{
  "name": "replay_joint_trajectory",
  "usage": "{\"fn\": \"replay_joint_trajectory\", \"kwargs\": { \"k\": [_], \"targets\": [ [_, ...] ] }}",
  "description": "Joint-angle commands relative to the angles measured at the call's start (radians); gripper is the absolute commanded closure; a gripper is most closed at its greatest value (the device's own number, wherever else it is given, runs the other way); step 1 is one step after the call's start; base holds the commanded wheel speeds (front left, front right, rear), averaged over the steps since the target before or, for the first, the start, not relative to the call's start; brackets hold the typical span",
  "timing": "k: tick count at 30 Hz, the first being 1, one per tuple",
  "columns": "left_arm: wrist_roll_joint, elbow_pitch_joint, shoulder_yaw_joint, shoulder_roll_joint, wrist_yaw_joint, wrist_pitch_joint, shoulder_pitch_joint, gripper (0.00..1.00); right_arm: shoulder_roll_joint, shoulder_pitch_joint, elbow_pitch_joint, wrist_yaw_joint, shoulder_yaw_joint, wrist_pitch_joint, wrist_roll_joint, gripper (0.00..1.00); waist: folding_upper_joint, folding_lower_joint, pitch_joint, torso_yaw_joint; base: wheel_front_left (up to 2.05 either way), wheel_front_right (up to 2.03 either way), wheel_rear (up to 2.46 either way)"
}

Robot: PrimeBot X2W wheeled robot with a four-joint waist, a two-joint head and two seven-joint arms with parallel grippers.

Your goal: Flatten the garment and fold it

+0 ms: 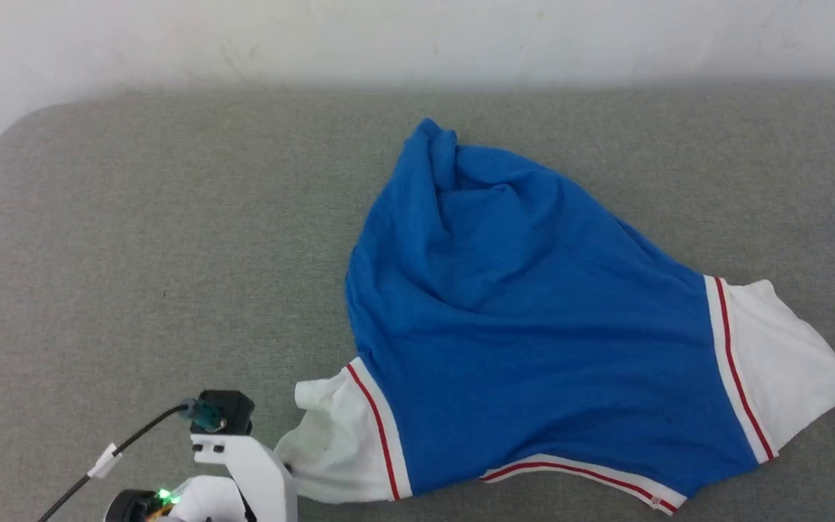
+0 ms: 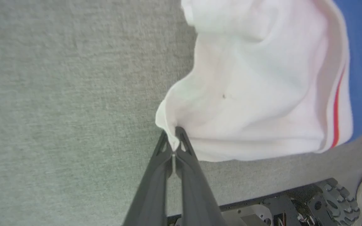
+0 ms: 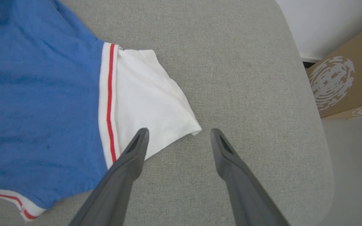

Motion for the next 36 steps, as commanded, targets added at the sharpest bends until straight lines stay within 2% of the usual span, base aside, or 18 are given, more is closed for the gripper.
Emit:
{"fn": "replay_joint_trajectory", "kwargs": {
  "k": [1,9,15,21,29,30,31,36],
  "targets": [
    [0.006,-0.015,0.015,-0.003,0.022,-0.013,0.0,1.0,-0.016,0.013,0.008,-0.001,-0.002,0.021,0.008,0.0,0.0,0.0,-0.016,0.022,0.0,0.0,0.0],
    [0.032,-0.148,0.057,0.044,0.055,-0.033,0.009,1.0,-0.081,0.004,0.056,-0.001,-0.01,0.133,0.015,0.0,0.0,0.0,-0.018,0.069,0.0,0.0,0.0],
    [0.055,-0.222,0.073,0.074,0.082,-0.02,0.011,1.0,-0.121,-0.057,0.162,-0.001,-0.023,0.183,0.018,0.0,0.0,0.0,0.008,0.096,0.0,0.0,0.0],
    [0.059,-0.26,0.061,0.072,0.081,-0.01,-0.005,1.0,-0.161,-0.09,0.258,-0.001,0.028,0.181,0.033,0.0,0.0,0.0,0.04,0.117,0.0,0.0,0.0],
    [0.057,-0.263,0.049,0.068,0.083,-0.004,-0.002,1.0,-0.165,-0.134,0.353,-0.001,0.121,0.19,0.051,0.0,0.0,0.0,0.069,0.12,0.0,0.0,0.0],
    [0.057,-0.261,0.048,0.069,0.083,-0.004,-0.002,1.0,-0.166,-0.132,0.363,-0.001,0.137,0.198,0.055,0.65,0.0,0.0,0.07,0.12,0.0,0.0,0.0],
    [0.057,-0.259,0.047,0.069,0.083,-0.005,-0.002,1.0,-0.167,-0.128,0.37,-0.001,0.151,0.203,0.061,1.0,0.0,0.0,0.07,0.121,0.0,0.0,0.0],
    [0.048,-0.25,0.05,0.072,0.081,-0.007,0.005,1.0,-0.174,-0.138,0.361,-0.001,0.16,0.148,0.07,1.0,0.0,0.0,0.042,0.105,0.0,0.0,0.0]
  ]
}}
